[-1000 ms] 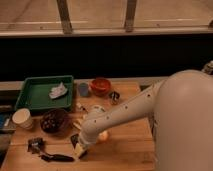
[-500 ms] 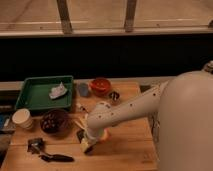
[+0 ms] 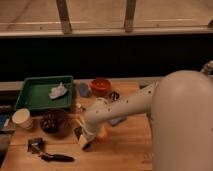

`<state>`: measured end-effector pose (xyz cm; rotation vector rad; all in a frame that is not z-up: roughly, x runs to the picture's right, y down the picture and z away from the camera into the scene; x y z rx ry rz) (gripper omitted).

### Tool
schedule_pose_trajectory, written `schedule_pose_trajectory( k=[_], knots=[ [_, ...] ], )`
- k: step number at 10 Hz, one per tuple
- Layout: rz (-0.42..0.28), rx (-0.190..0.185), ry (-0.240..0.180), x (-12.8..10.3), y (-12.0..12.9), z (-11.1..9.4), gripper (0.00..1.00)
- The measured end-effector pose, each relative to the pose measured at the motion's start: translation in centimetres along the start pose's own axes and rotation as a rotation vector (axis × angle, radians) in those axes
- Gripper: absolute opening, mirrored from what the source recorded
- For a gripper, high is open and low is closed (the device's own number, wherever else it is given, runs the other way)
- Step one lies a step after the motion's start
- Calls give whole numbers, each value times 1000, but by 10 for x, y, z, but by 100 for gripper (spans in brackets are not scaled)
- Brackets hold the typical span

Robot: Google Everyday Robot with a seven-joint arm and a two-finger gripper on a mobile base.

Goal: Wipe table surface with eraser

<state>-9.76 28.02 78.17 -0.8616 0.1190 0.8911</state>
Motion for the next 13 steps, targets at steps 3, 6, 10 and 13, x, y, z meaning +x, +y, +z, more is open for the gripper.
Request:
schedule_pose_trajectory(
  k=[3, 6, 10, 13],
  knots=[
    [-77, 3, -11, -10, 23, -11, 0],
    [-124, -14, -32, -2, 69, -16, 0],
    [-70, -29, -31, 19, 63, -12, 0],
    [-3, -5, -9, 29, 16, -19, 0]
  ],
)
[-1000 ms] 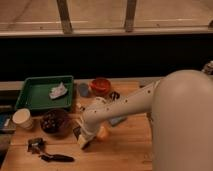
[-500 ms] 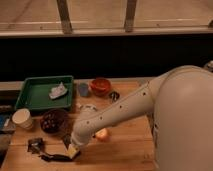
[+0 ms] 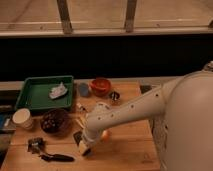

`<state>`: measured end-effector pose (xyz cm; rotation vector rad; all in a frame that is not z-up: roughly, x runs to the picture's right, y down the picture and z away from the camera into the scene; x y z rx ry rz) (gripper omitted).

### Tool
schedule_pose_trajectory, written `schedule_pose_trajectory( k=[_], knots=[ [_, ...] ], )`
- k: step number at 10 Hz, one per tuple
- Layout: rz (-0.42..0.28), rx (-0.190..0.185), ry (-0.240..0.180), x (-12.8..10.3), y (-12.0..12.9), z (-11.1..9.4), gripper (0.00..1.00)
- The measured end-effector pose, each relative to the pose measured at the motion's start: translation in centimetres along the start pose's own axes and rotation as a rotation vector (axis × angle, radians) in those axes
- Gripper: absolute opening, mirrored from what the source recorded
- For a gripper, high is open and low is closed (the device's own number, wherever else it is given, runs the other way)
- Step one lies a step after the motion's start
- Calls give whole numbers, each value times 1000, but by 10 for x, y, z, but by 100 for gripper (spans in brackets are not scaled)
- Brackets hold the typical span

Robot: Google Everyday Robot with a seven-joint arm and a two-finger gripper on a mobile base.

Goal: Wipe table surface with eraser

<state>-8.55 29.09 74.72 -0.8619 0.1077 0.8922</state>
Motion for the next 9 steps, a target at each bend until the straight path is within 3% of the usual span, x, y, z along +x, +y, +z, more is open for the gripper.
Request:
schedule_pose_trajectory(
  k=[3, 6, 9],
  knots=[
    [20, 13, 19, -8, -25, 3, 0],
    [-18, 11, 34, -37, -21, 14, 0],
    [-44, 12, 30, -44, -21, 15, 0]
  ],
)
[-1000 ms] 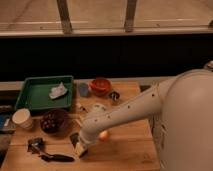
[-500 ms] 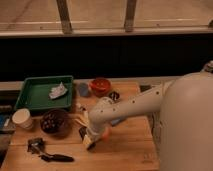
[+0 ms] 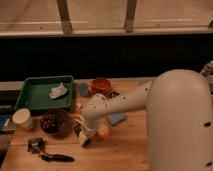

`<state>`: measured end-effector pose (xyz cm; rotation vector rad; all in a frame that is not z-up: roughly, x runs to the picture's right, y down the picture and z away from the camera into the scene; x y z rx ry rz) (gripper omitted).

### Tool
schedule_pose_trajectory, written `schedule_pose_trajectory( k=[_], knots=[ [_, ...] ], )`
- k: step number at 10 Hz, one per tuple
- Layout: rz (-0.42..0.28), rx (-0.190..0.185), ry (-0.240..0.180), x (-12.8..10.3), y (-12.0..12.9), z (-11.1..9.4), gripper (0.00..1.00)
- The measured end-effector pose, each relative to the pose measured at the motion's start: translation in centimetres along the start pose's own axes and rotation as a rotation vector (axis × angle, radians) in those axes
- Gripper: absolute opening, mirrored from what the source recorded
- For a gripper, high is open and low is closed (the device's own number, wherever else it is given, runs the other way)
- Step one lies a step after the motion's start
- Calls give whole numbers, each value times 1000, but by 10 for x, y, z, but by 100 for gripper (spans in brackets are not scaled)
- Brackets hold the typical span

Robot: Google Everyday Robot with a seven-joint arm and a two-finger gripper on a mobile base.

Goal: Wipe table surface with eraser

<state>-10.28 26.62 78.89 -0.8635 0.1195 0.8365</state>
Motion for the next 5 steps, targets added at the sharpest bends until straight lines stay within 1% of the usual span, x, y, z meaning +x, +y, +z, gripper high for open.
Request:
schedule_pose_trajectory(
  k=[2, 3, 4, 5],
  knots=[
    [-63, -2, -12, -11, 19, -5, 0],
    [-101, -3, -17, -15, 36, -8, 0],
    [-123, -4, -22, -15, 49, -10, 0],
    [-152, -7, -25, -13, 68, -13, 0]
  ],
)
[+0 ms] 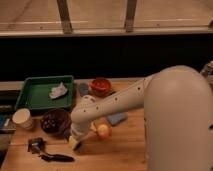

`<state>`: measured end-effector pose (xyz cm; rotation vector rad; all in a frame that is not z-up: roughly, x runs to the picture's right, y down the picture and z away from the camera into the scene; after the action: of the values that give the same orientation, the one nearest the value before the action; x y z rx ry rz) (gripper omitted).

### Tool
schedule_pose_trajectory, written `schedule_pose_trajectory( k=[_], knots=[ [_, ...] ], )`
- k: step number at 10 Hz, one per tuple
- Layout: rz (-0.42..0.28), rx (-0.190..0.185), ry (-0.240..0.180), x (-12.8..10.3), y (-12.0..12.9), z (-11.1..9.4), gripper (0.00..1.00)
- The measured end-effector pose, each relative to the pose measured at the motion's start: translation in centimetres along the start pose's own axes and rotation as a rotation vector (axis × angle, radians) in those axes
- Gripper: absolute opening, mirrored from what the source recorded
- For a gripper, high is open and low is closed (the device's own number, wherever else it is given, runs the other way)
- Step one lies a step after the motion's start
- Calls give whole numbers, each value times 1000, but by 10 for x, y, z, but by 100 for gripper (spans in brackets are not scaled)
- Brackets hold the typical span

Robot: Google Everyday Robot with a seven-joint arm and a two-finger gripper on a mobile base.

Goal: Wipe table surface with eraser

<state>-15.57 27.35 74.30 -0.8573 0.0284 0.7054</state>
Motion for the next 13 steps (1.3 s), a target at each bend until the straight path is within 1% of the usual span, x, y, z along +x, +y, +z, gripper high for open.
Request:
schedule_pose_trajectory(
  k=[1, 2, 3, 4, 5, 6, 7, 10, 11, 13],
  knots=[
    [-17, -3, 1, 0, 10, 0, 0],
    [-31, -17, 10, 2, 19, 4, 0],
    [-30, -27, 24, 6, 23, 11, 0],
    [-15, -36, 43, 15, 21, 19, 0],
    [1, -37, 58, 23, 17, 22, 0],
    [32, -33, 76, 37, 10, 23, 0],
    [59, -27, 85, 47, 3, 22, 0],
    [122, 7, 98, 68, -15, 10, 0],
    [141, 19, 99, 70, -24, 7, 0],
    [153, 35, 100, 64, -43, 6, 0]
  ],
)
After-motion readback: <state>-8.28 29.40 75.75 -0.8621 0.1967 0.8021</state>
